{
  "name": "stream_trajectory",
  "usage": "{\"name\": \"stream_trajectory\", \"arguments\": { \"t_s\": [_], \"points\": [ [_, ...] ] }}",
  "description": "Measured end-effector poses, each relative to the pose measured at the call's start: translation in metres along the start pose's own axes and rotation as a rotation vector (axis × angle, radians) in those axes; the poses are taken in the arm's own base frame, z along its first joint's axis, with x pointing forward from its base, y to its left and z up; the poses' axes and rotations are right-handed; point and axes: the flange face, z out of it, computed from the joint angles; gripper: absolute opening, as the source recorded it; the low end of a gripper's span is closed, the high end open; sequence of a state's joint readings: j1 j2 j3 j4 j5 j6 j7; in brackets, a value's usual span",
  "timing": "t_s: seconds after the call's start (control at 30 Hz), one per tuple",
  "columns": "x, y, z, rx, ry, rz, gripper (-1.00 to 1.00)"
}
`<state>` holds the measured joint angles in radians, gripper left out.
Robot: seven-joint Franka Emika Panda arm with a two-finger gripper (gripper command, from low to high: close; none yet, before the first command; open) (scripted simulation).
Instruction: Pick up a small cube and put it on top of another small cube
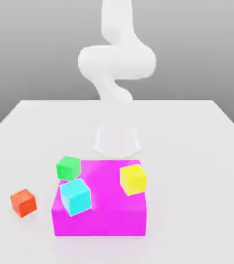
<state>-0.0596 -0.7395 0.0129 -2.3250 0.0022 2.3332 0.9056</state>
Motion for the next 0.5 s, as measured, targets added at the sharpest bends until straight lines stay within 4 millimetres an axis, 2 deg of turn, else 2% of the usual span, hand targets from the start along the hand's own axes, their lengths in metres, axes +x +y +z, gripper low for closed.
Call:
{"name": "stream_trajectory", "arguments": {
  "t_s": [0.23, 0.5],
  "points": [
    [0.025, 0.053, 0.104, -0.180, 0.011, 0.398, 0.00],
    [0.041, 0.144, 0.201, -0.370, 0.061, 0.853, 0.00]
  ]
}}
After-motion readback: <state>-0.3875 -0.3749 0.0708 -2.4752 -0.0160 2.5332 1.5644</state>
